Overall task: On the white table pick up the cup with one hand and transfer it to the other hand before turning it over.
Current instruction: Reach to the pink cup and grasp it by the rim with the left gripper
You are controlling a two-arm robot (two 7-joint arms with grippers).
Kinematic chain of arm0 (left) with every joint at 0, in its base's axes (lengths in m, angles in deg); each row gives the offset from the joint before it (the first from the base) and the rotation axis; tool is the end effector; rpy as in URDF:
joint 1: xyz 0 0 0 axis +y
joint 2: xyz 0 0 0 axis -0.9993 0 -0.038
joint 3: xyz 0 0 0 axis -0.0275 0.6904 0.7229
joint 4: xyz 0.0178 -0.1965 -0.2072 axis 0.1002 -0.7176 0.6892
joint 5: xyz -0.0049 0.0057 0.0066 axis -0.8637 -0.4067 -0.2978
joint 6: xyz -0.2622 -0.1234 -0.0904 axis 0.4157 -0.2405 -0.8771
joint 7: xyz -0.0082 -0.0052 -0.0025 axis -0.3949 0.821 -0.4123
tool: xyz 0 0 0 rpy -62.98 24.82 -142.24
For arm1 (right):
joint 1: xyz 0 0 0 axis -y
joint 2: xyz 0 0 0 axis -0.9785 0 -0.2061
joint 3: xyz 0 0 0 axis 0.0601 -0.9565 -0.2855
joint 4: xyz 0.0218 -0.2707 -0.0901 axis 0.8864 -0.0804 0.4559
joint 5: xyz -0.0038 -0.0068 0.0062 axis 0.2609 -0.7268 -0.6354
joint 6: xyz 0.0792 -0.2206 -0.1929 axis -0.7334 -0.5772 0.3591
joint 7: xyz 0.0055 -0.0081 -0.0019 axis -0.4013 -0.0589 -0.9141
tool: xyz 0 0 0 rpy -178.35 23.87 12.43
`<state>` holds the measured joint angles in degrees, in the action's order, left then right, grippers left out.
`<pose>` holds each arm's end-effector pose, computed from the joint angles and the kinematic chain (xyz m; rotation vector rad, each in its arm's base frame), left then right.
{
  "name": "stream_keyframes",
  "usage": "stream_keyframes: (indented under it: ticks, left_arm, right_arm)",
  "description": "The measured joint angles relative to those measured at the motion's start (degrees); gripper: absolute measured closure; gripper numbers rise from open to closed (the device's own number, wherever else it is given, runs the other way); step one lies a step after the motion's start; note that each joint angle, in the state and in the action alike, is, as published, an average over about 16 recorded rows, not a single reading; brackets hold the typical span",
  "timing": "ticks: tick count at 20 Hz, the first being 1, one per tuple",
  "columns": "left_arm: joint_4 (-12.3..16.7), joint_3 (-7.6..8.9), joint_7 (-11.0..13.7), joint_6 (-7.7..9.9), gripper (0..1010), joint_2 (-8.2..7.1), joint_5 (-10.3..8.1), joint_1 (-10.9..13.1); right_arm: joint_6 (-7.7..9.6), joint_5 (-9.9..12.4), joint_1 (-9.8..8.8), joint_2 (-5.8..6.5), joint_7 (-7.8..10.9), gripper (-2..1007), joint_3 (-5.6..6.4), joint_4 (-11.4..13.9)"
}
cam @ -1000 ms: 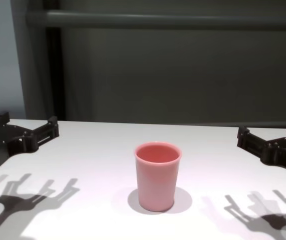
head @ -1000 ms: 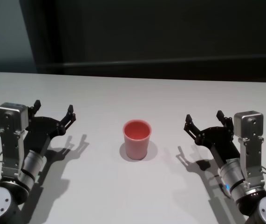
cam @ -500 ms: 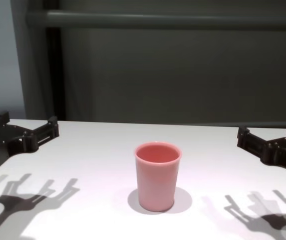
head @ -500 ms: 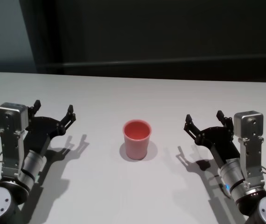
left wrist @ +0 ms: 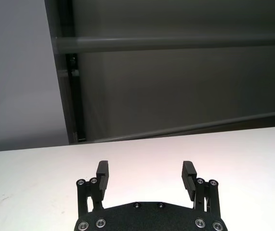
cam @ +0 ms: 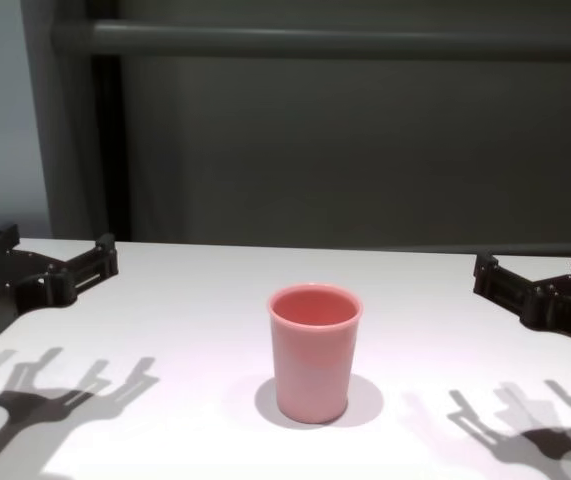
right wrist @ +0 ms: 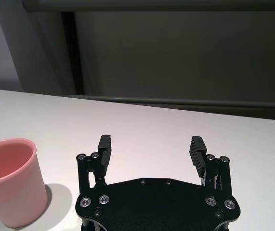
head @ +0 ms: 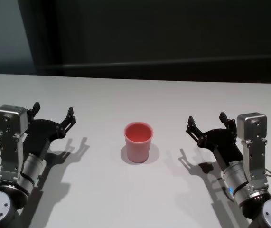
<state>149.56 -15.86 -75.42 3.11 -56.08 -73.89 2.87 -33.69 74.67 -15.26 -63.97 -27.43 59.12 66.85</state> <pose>0.3155 0.0191 -0.3146 0.0733 -0.0694 1.3744 0.2954 0.0386 -0.3028 0.0397 0.0389 -1.3664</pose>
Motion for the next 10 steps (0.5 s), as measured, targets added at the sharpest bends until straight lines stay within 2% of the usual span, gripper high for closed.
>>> stream_keyframes:
  ticks: [6,10]
  left_arm:
    - [1.34,-0.23,0.51,1.01,9,-0.55,2.17,0.56]
    - [3.05,-0.54,1.79,2.42,9,-1.66,4.28,0.61]
  right_arm:
    - [0.00,0.00,0.00,0.00,0.00,2,0.00,0.00]
    - [0.00,0.00,0.00,0.00,0.00,2,0.00,0.00]
